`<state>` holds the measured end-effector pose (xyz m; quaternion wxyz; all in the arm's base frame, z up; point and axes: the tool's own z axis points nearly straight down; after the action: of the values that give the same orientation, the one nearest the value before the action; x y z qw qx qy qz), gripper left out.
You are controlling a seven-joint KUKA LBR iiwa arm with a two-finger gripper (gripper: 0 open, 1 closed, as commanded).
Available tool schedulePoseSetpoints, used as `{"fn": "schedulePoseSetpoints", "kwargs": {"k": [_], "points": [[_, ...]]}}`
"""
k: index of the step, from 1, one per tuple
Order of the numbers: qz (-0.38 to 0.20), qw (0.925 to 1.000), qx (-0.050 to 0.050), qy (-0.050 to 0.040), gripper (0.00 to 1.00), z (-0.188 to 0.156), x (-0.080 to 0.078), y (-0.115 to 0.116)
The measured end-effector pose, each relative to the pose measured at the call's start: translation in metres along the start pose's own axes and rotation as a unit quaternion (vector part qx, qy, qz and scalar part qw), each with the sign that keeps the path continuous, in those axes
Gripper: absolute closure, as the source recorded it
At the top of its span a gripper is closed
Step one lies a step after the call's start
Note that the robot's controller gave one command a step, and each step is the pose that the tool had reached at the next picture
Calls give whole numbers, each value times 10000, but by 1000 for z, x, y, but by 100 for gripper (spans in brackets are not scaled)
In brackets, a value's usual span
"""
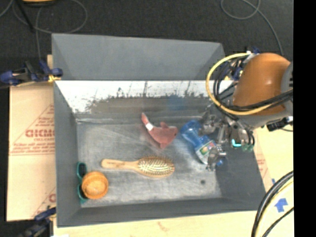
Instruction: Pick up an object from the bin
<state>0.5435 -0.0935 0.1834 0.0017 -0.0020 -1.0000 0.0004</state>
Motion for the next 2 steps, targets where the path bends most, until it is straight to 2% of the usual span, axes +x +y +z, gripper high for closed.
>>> {"fn": "schedulePoseSetpoints", "kwargs": {"k": [1, 2], "points": [[-12, 10000, 7, -37, 0, -4, -2, 0], [313, 9995, -2, -71, 0, 28, -25, 1]]}}
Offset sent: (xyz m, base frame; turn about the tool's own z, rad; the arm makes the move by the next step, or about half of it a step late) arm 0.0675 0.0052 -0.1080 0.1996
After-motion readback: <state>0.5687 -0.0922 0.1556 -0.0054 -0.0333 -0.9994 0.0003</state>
